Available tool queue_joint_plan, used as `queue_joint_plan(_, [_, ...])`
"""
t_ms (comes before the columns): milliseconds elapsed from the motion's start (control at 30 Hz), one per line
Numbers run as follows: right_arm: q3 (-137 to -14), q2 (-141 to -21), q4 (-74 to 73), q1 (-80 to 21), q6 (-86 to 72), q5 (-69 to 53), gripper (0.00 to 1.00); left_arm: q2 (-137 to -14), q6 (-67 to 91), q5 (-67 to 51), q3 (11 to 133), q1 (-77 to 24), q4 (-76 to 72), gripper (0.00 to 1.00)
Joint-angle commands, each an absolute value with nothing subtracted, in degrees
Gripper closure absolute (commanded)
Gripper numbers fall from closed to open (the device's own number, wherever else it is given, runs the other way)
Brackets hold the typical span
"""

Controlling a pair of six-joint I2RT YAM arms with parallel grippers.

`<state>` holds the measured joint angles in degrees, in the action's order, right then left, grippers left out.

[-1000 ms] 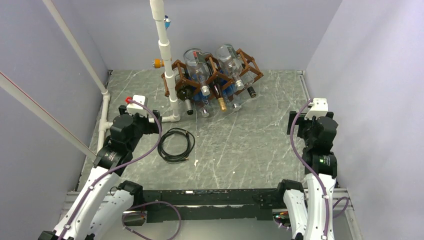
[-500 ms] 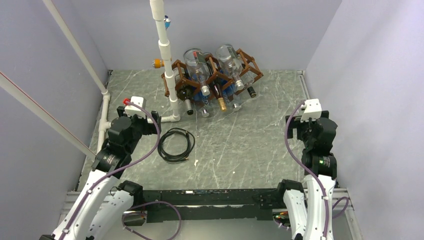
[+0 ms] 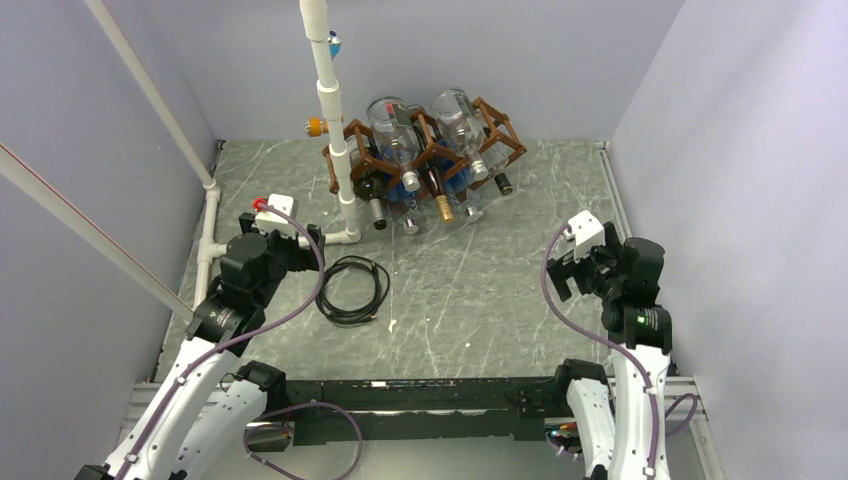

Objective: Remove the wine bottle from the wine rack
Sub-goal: Pick up the wine bottle from the wine rack.

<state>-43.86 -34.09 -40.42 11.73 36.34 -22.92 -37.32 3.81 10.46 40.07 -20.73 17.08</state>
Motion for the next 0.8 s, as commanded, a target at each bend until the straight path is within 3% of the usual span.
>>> queue_joint_plan(0, [-47.73, -38.86, -43.58, 10.91, 33.45, -29.01, 0.0, -35.52, 3.08, 7.89, 39.65, -20.92, 14.46, 0.01])
queue_joint_plan(533, [-55.52, -44.15, -41.83, 10.15, 15.94, -36.82, 0.0, -30.25, 3.17, 4.96, 38.98, -21.01, 12.93, 0.01])
queue_joint_plan(767, [-50.97, -43.36, -35.42, 10.84, 13.29, -38.75, 0.0, -30.38, 5.04, 0.99, 39.2, -21.0, 12.39, 0.01])
